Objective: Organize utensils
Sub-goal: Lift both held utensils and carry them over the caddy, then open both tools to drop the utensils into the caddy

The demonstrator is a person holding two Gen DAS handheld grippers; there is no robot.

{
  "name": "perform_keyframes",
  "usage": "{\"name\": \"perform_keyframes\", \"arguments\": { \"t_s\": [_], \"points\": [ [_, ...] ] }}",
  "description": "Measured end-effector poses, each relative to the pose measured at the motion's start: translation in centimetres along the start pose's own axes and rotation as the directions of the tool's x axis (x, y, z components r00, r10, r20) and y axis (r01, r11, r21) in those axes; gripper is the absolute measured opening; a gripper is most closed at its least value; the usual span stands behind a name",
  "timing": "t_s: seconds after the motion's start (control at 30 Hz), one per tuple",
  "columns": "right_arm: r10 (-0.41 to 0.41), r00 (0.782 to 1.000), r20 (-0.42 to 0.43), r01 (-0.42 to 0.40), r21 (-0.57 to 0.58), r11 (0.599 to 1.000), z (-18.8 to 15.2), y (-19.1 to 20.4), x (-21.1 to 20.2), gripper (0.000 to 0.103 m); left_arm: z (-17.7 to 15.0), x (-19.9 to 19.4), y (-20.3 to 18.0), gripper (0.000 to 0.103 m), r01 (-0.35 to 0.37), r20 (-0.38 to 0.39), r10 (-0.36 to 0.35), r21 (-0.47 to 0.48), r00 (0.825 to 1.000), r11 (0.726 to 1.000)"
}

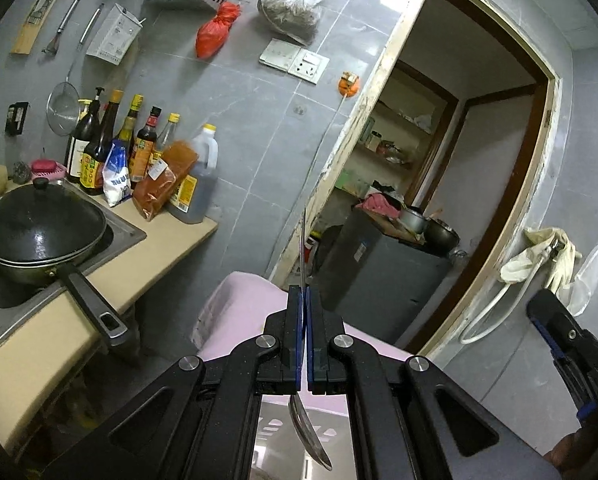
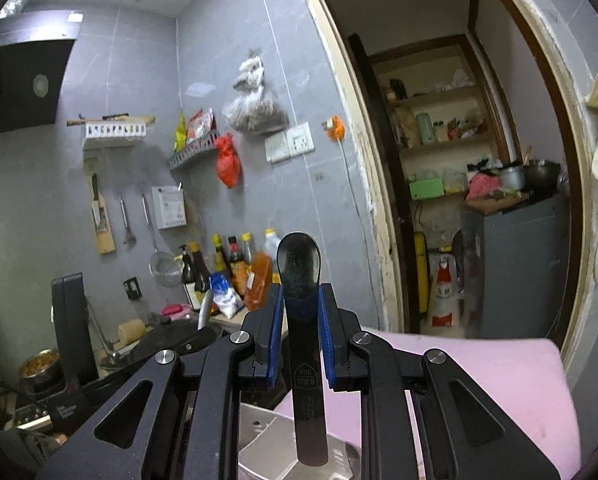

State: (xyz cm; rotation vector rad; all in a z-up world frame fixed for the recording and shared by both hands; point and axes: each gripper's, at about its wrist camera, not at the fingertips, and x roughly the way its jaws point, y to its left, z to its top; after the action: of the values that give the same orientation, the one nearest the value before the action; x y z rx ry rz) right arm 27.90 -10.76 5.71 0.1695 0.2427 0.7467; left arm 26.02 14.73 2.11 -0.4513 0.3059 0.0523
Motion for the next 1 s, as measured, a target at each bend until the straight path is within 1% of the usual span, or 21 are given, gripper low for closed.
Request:
{"name": "perform_keyframes", "arguments": {
  "t_s": [0.13,0.3,0.43,0.67,0.77,0.87,0.9,0.93,0.97,1.0],
  "points": [
    [-0.011,0.998,-0.058,0.011,0.0,1.0,-1.4,-0.2,1.7,0.015,-1.7,1.0,-0.7,0.0,-0.022,-0.01,0.023,0.071,1.0,0.997],
    [-0.027,0.993,-0.118,0.026,-0.006,1.0,-3.1,-0.2,3.0,0.015,-3.9,2.2,-0.8,0.0,-0.025,-0.023,0.028,0.115,0.999,0.993],
    [-0.038,0.988,-0.15,0.038,-0.005,0.999,-4.1,-0.4,3.6,0.015,-5.1,2.5,-0.3,0.0,-0.016,-0.029,0.019,0.102,0.999,0.995],
    [-0.044,0.98,-0.192,0.046,0.004,0.999,-5.3,-0.8,3.7,0.015,-6.3,2.1,-0.3,0.0,-0.032,-0.053,0.039,0.136,0.998,0.99],
    [-0.038,0.977,-0.209,0.041,0.01,0.999,-5.5,-0.7,3.7,0.016,-6.4,1.6,-0.1,0.0,-0.022,-0.069,0.031,0.131,0.997,0.991],
    [-0.023,0.979,-0.202,0.028,0.026,0.999,-5.5,-0.7,3.2,0.016,-6.2,0.9,0.0,0.001,0.002,-0.095,0.009,0.122,0.995,0.993],
    [-0.019,0.98,-0.198,0.026,0.03,0.999,-5.4,-0.8,2.9,0.017,-6.1,0.6,0.0,0.002,0.006,-0.099,0.006,0.12,0.995,0.993],
    [-0.019,0.981,-0.195,0.026,0.032,0.999,-5.3,-0.8,2.8,0.017,-5.9,0.3,0.0,0.007,0.011,-0.104,0.001,0.119,0.995,0.993],
    [-0.021,0.982,-0.19,0.028,0.034,0.999,-5.1,-0.8,2.5,0.02,-5.7,0.0,0.0,0.011,0.014,-0.11,-0.001,0.117,0.994,0.993],
    [-0.022,0.983,-0.182,0.03,0.039,0.999,-4.9,-0.9,2.2,0.024,-5.6,-0.3,-0.1,0.021,0.016,-0.111,-0.004,0.113,0.994,0.993]
  ]
}}
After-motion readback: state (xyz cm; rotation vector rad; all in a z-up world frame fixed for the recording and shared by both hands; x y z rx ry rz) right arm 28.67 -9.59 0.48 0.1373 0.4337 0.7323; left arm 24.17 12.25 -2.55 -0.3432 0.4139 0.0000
